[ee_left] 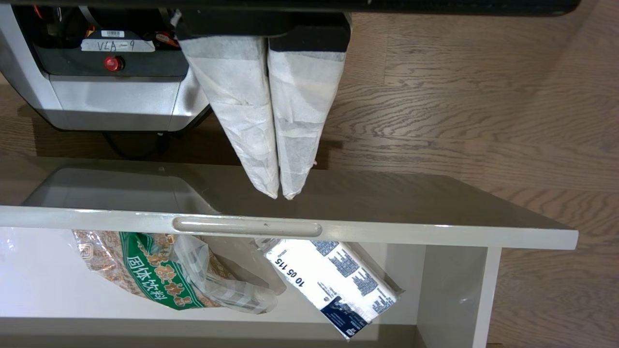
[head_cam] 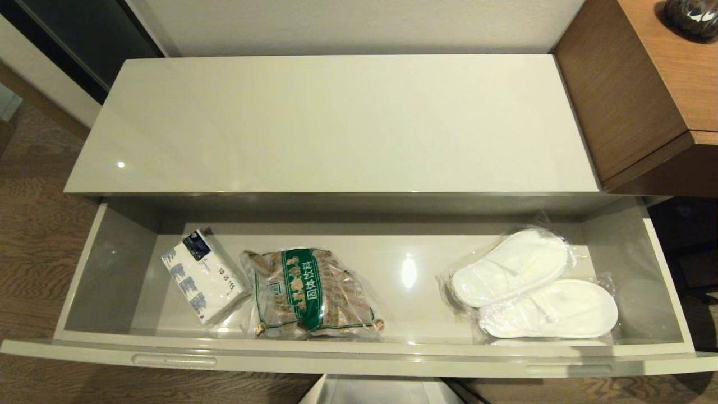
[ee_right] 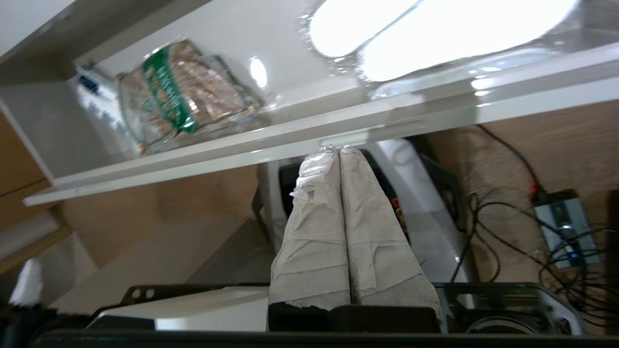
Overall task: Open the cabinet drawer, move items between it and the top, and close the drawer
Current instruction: Take out the disposable slippers from the drawer
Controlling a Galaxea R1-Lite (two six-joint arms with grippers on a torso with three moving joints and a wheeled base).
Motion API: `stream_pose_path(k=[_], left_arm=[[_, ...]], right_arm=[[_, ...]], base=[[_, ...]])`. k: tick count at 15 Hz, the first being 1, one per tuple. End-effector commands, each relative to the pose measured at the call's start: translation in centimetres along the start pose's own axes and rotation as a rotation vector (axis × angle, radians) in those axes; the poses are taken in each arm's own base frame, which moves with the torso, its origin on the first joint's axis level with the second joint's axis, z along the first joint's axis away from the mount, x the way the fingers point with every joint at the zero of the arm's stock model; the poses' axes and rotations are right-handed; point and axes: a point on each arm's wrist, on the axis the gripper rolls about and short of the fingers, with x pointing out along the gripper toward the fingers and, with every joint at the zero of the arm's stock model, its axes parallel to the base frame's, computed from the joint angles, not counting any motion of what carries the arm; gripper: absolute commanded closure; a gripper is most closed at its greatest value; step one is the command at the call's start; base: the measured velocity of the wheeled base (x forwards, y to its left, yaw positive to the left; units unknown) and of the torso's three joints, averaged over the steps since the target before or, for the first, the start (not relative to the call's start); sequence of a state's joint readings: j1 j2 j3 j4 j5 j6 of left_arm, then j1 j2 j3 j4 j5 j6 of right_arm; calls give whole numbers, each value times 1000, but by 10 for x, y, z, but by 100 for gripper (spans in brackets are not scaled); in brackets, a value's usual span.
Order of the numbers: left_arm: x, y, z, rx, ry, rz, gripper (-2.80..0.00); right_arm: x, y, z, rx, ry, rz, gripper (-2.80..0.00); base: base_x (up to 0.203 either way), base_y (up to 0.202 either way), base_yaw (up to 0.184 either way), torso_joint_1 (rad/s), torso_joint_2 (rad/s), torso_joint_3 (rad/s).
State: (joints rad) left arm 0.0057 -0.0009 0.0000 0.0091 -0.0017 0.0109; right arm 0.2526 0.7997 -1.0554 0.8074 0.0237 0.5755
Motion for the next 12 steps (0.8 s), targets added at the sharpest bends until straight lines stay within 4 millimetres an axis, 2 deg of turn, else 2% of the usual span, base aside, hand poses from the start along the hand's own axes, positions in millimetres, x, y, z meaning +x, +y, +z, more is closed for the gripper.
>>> stream_pose_path(k=[1, 4, 12], left_arm=[[0, 0, 0, 0, -1, 1, 0], [0, 0, 0, 0, -1, 2, 0], [0, 0, 0, 0, -1, 1, 0]], right_arm=[[12, 3, 3, 16, 60, 25, 0], [24, 2, 2, 21, 74, 19, 0], [29, 2, 2, 24, 90, 12, 0]], base=[[0, 0, 0, 0, 0, 0], [0, 0, 0, 0, 0, 0], [0, 0, 0, 0, 0, 0]])
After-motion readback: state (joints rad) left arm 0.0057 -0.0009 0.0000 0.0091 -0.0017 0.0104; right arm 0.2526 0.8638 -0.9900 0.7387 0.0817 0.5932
